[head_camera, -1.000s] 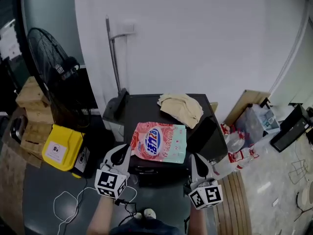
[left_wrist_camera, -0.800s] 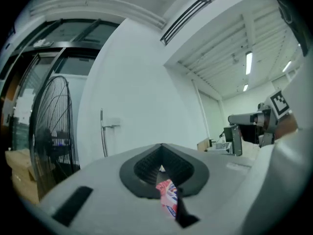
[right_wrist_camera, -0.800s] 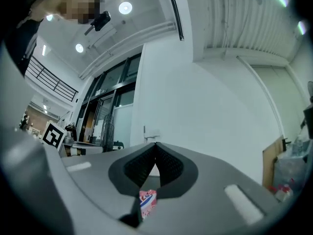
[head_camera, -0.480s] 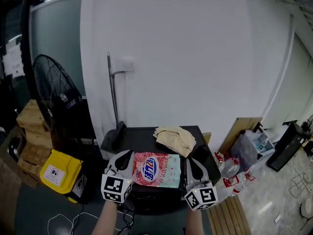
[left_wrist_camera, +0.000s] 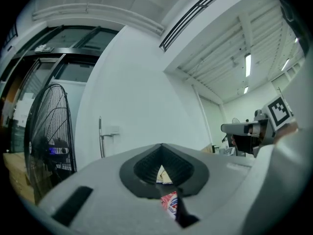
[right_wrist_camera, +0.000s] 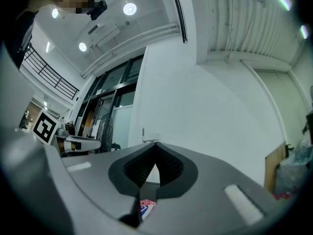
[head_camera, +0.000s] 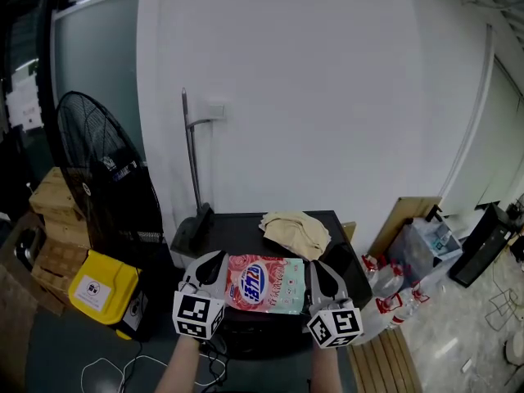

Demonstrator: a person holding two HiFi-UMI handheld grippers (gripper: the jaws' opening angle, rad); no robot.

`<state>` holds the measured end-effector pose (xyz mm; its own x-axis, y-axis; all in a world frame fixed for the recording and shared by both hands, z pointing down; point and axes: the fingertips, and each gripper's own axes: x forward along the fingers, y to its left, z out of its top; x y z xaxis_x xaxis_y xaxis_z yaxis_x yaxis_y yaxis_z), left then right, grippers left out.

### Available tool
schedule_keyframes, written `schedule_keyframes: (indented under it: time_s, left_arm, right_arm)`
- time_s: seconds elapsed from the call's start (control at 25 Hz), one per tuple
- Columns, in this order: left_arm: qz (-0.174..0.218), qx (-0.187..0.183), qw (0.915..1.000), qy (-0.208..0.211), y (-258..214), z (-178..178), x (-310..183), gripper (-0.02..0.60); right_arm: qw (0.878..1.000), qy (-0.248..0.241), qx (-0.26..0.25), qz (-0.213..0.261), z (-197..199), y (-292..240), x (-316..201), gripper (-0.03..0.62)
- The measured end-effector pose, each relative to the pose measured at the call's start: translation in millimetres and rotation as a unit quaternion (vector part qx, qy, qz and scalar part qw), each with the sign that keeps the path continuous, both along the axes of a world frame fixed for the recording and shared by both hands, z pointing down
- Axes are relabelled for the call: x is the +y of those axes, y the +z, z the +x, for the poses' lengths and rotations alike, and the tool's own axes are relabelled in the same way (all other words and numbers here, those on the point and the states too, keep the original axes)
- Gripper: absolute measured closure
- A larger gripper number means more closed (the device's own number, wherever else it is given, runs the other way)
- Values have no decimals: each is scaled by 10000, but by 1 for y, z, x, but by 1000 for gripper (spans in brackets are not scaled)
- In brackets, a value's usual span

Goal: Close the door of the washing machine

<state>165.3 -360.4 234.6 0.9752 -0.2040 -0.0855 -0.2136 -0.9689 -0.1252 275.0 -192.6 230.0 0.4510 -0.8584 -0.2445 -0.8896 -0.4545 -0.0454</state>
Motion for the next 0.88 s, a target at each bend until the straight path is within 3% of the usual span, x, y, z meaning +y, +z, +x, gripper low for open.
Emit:
schedule_keyframes:
  time_s: [0.32, 0.88]
  left_arm:
    - [-142, -129, 9998, 32, 12, -2, 1, 574]
    - [-60, -157, 9999, -3, 13, -6, 9, 574]
  right_arm:
    - [9999, -62, -57, -106, -3, 7, -2, 582]
    - [9998, -119, -121, -125, -6, 12, 3, 582]
